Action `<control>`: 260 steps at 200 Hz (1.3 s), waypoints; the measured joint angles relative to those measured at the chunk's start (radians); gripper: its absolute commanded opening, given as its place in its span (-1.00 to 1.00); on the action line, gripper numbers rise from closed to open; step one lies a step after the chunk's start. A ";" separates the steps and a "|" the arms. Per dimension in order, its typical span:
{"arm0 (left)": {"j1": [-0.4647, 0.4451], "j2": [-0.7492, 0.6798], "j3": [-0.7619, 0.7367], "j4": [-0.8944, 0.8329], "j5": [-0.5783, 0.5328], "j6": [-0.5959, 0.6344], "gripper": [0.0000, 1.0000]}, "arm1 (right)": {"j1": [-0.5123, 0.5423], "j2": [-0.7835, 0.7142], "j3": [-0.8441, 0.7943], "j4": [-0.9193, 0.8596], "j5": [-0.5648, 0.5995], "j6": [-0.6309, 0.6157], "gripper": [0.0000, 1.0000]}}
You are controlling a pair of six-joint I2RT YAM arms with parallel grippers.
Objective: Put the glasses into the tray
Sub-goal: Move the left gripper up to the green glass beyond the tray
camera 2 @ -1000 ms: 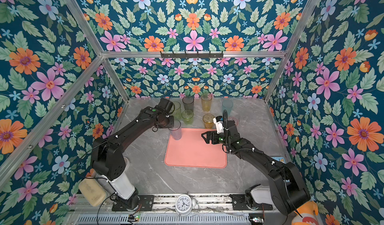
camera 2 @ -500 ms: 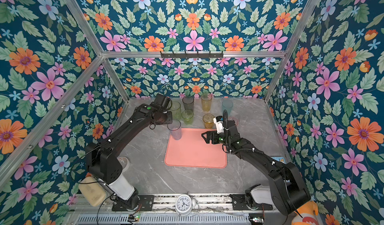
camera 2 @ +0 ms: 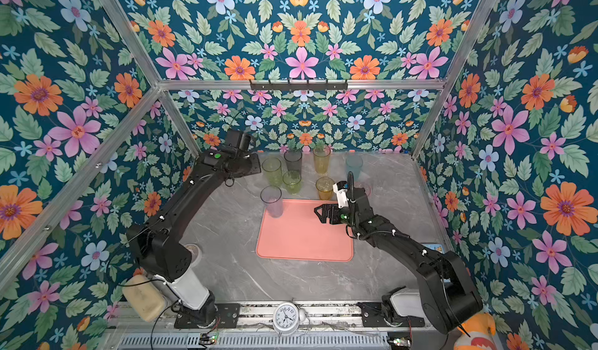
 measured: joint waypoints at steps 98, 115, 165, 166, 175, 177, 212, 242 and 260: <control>0.041 0.237 0.265 -0.037 -0.029 0.021 0.00 | 0.000 -0.013 -0.004 0.000 0.033 0.000 0.95; 0.045 0.256 0.278 -0.041 -0.032 0.024 0.00 | 0.000 -0.013 -0.004 -0.002 0.036 0.000 0.95; 0.055 0.293 0.275 -0.025 -0.037 0.046 0.00 | 0.000 -0.013 -0.004 -0.003 0.040 -0.001 0.95; 0.055 0.293 0.274 -0.024 -0.037 0.046 0.01 | 0.000 -0.013 -0.004 -0.003 0.040 -0.001 0.95; 0.058 0.299 0.270 -0.014 -0.036 0.047 0.00 | 0.000 -0.013 -0.004 -0.003 0.042 -0.001 0.95; 0.058 0.301 0.269 -0.013 -0.036 0.047 0.01 | 0.000 -0.013 -0.004 -0.003 0.043 -0.001 0.95; 0.060 0.342 0.268 0.010 -0.028 0.054 0.01 | 0.000 -0.013 -0.004 -0.003 0.044 -0.001 0.95; 0.060 0.366 0.268 0.019 -0.025 0.069 0.01 | 0.000 -0.013 -0.004 -0.003 0.050 -0.001 0.95; 0.060 0.381 0.270 0.031 -0.024 0.069 0.00 | 0.000 -0.013 -0.004 -0.003 0.050 -0.001 0.95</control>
